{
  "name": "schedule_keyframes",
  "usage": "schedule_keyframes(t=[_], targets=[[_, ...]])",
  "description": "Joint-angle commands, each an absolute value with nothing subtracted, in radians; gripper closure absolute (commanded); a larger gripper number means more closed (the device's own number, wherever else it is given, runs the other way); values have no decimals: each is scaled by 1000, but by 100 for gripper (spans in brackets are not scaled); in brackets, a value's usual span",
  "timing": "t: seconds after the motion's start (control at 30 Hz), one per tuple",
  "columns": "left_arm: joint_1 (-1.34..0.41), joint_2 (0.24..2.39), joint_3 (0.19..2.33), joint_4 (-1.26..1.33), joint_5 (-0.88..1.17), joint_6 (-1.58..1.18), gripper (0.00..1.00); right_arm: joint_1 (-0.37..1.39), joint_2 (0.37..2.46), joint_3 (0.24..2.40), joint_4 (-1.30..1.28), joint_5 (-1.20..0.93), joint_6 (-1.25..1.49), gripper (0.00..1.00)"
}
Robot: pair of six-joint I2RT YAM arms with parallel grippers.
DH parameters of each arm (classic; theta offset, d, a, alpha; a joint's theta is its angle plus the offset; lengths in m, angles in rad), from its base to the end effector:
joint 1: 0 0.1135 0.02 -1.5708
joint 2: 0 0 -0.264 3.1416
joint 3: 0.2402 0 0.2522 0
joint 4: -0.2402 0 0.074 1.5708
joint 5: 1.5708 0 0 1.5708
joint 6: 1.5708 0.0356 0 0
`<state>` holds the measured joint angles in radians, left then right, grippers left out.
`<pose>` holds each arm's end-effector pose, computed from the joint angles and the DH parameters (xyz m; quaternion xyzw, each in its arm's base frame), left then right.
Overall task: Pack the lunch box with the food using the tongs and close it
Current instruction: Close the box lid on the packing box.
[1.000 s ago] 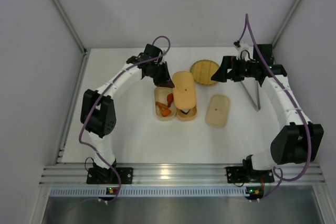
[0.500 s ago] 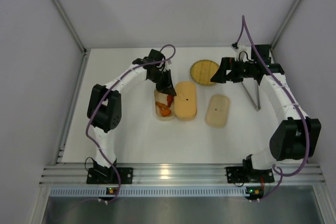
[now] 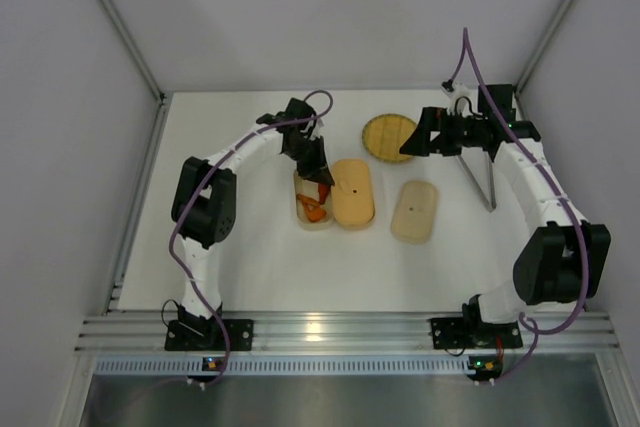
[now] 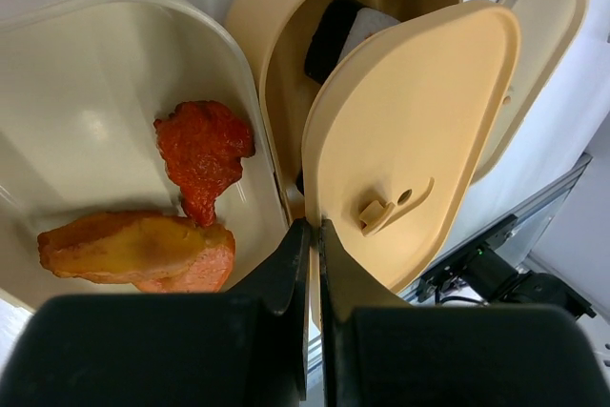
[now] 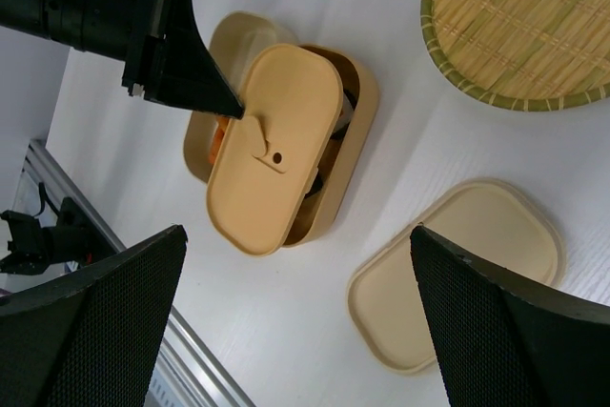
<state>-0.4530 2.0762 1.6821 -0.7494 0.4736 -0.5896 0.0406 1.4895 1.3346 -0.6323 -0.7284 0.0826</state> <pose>0.3893 -0.2075 0.2097 -0.0152 0.9512 -0.3015 0.0646 0.3196 0.0367 0.3269 -0.1178 0.8663 0.3505 0.3359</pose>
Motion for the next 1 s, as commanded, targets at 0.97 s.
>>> schedule_keyframes(t=[0.97], targets=[[-440, 2097, 1637, -594, 460, -663, 100, 23, 1522, 1315, -506, -787, 152, 1]])
